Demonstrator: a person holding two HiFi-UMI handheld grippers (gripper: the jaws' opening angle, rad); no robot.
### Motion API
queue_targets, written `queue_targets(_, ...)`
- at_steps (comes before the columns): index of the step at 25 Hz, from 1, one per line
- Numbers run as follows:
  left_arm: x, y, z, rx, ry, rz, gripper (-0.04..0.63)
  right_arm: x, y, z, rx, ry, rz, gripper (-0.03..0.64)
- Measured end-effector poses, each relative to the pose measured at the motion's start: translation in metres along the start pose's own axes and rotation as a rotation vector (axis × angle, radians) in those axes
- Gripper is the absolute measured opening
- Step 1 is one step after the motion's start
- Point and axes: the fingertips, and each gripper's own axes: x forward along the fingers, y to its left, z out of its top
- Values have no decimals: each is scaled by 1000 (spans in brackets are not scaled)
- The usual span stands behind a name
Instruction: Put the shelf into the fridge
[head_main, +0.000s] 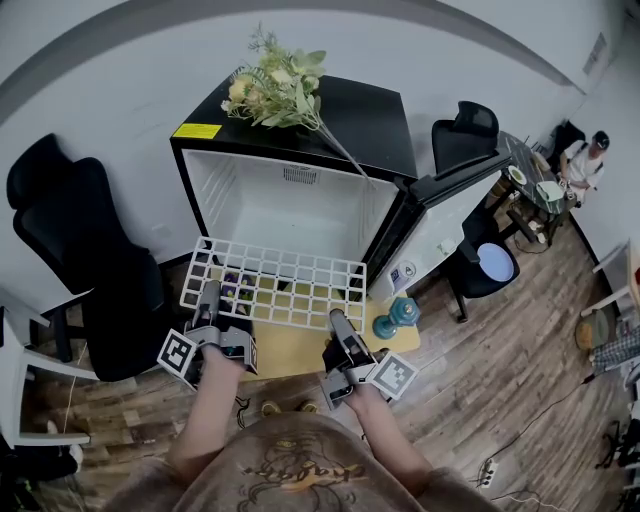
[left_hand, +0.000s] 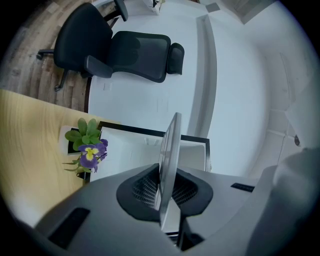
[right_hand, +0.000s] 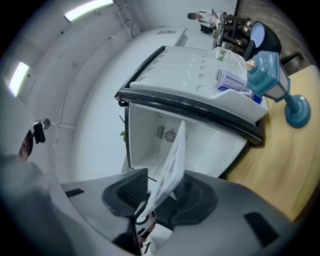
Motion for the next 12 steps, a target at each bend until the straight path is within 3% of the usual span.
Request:
queue_targets(4,-2,-2,-4,8,18,-10,51,-5,-8,4,12,-16,-41,81)
queue_targets(12,-13,2,-7,13,32,-12,51,-9,-15,6,101,-9,-60,51)
